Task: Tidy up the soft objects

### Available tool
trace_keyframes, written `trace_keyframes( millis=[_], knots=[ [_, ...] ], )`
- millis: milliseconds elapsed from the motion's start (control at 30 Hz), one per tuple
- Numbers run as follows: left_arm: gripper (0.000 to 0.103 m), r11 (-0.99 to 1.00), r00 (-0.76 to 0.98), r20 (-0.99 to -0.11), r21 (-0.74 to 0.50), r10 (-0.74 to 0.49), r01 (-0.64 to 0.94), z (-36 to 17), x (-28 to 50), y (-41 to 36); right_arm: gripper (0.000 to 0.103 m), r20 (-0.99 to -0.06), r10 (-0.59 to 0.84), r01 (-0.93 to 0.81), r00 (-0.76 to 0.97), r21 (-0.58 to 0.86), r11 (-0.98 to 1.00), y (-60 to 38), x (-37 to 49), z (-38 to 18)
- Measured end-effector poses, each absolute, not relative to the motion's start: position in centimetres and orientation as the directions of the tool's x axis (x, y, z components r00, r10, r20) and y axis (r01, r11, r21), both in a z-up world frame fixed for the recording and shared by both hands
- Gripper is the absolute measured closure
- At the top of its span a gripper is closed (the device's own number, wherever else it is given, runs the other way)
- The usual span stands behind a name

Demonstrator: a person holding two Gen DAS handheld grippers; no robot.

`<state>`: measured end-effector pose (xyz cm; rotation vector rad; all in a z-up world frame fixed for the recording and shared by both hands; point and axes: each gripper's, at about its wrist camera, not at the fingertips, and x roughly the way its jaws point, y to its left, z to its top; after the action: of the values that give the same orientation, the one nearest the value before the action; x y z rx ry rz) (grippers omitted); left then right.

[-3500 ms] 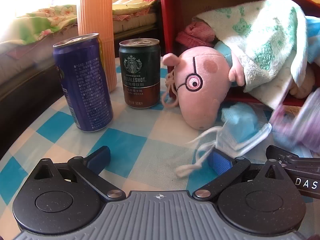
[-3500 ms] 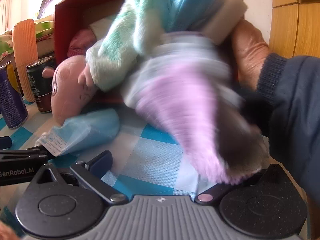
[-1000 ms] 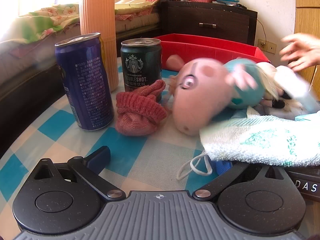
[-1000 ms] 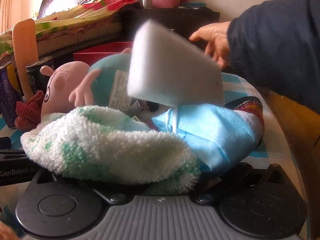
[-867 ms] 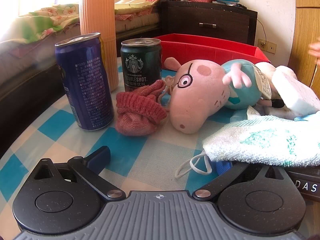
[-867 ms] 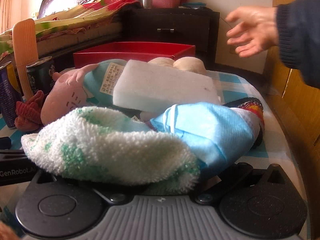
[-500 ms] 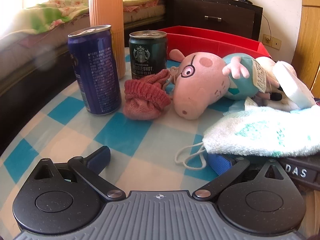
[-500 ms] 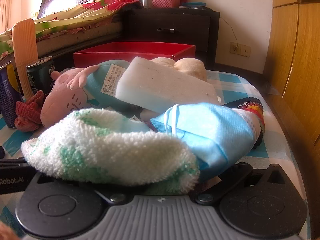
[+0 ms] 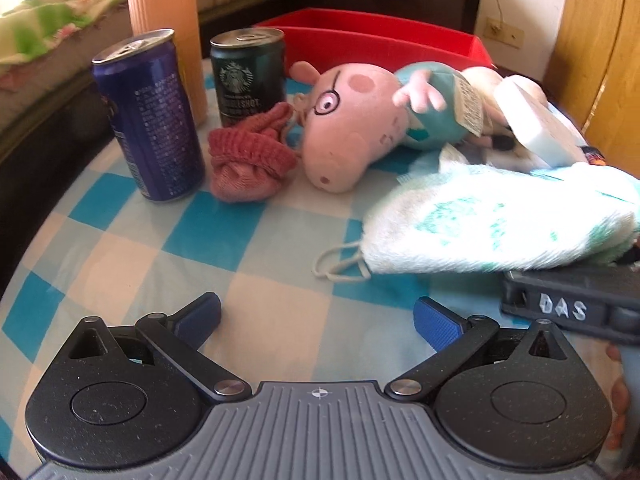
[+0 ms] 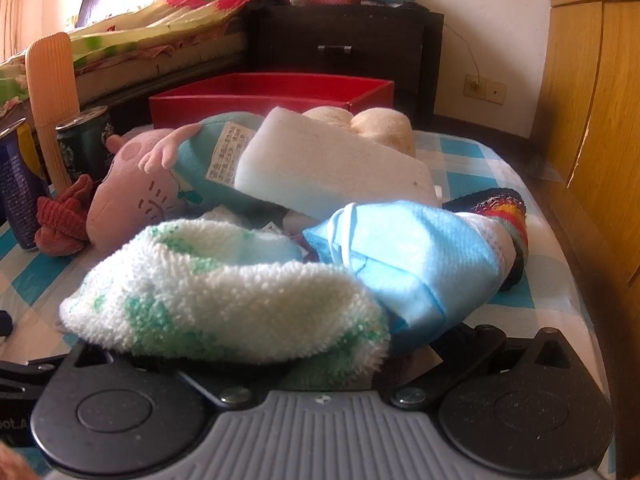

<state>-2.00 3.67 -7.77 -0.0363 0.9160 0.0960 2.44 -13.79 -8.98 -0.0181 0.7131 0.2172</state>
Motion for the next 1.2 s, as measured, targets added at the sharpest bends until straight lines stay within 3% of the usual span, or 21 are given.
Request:
trace_keyframes(
  millis=[100, 400, 533, 600, 700, 767, 900, 967, 1200],
  knots=[
    [0.005, 0.993, 0.624, -0.779, -0.016, 0.06, -0.116, -6.5, -3.3, 4.2, 0.019, -0.683, 0.209, -0.201, 0.7, 0.092, 0.975, -14.8, 0.6, -7.8],
    [0.005, 0.977, 0.692, -0.713, -0.045, 0.116, -0.21, -1.2, -6.4, 5.8, 0.018, -0.579, 0.211, -0.155, 0.788, 0.144, 0.977, -18.7, -5.9, -1.3],
    [0.005, 0.975, 0.724, -0.685, -0.095, 0.084, -0.203, 2.3, -5.1, 5.5, 0.018, -0.509, 0.194, -0.119, 0.839, 0.177, 0.977, -19.9, -6.2, 2.7],
    [0.005, 0.977, 0.748, -0.662, -0.118, 0.055, -0.176, 3.9, -3.5, 4.9, 0.018, -0.424, 0.19, -0.12, 0.885, 0.186, 0.975, -19.9, -5.5, 5.5],
    [0.005, 0.987, 0.789, -0.613, -0.093, 0.045, -0.128, 5.6, -1.1, 3.6, 0.018, -0.31, 0.14, -0.118, 0.94, 0.09, 0.989, -18.6, -3.6, 8.4],
    [0.005, 0.986, 0.811, -0.584, -0.106, 0.044, -0.13, 5.9, 0.3, 3.0, 0.018, -0.343, 0.13, -0.131, 0.93, 0.02, 0.991, -17.7, -1.5, 8.7],
    [0.005, 0.977, 0.799, -0.597, -0.128, 0.063, -0.172, 4.6, 2.1, 3.0, 0.018, -0.346, 0.06, -0.033, 0.936, 0.082, 0.996, -18.4, 0.5, 6.8],
    [0.005, 0.976, 0.779, -0.623, -0.123, 0.066, -0.181, 4.1, 2.6, 3.0, 0.018, -0.394, 0.08, -0.047, 0.916, 0.094, 0.995, -18.4, 1.7, 6.0],
    [0.005, 0.98, 0.762, -0.641, -0.079, 0.089, -0.181, 3.5, 2.5, 2.6, 0.018, -0.392, 0.06, -0.029, 0.918, 0.084, 0.996, -18.4, 2.1, 5.2]
  ],
)
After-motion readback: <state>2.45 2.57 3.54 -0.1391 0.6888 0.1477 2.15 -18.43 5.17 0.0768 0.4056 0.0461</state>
